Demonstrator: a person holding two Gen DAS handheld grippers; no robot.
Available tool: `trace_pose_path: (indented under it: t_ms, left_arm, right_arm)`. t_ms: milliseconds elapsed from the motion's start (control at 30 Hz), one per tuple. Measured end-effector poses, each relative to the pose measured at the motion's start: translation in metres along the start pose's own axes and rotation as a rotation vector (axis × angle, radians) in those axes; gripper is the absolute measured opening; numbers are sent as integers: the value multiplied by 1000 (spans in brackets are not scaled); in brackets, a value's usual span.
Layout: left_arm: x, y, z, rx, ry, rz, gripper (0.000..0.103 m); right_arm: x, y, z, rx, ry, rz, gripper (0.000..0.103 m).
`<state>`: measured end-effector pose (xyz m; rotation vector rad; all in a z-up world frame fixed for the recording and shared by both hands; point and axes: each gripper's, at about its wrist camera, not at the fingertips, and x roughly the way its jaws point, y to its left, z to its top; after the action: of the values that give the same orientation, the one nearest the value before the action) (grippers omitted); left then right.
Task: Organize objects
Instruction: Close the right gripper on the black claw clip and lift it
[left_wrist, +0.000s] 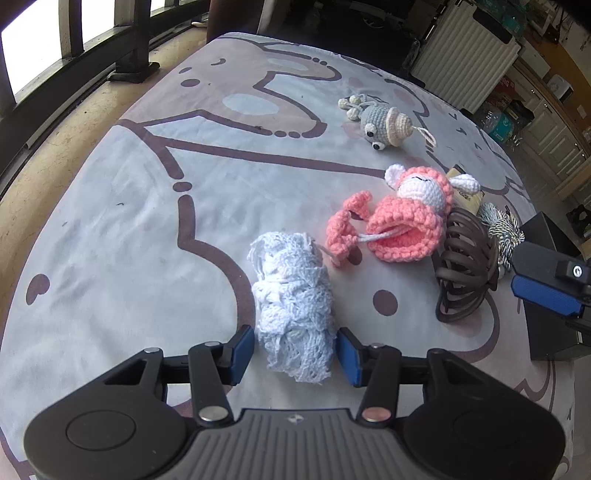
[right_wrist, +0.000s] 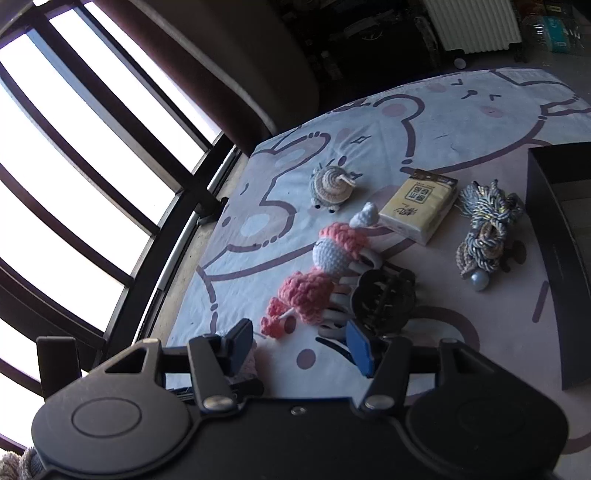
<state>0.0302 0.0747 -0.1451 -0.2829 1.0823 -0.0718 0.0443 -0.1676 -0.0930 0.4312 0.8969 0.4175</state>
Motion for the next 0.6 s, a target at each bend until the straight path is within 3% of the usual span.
trace_pose_path:
  t_ms: [67,133,233,367,600]
  left_arm:
    - [1,0,0,-8,7,-23,68]
    - [1,-2,-2,4,10,-26,72]
    - [1,-8,-6,58,-1,-4,72]
    - [-2,-5,-13,57,-47,-21,72]
    - [-11,10,-6,-85,-60,-43,73]
  right_arm:
    - [-3,-4,1,23,-16,-25,58]
    - [-4,-10,3,62,-35,-51,58]
    - [-2,-24,5,149,-57,-101,58]
    - [4,-40,6,248,-80,-134,62]
    - [25,-43,5,266,-49,-128,65]
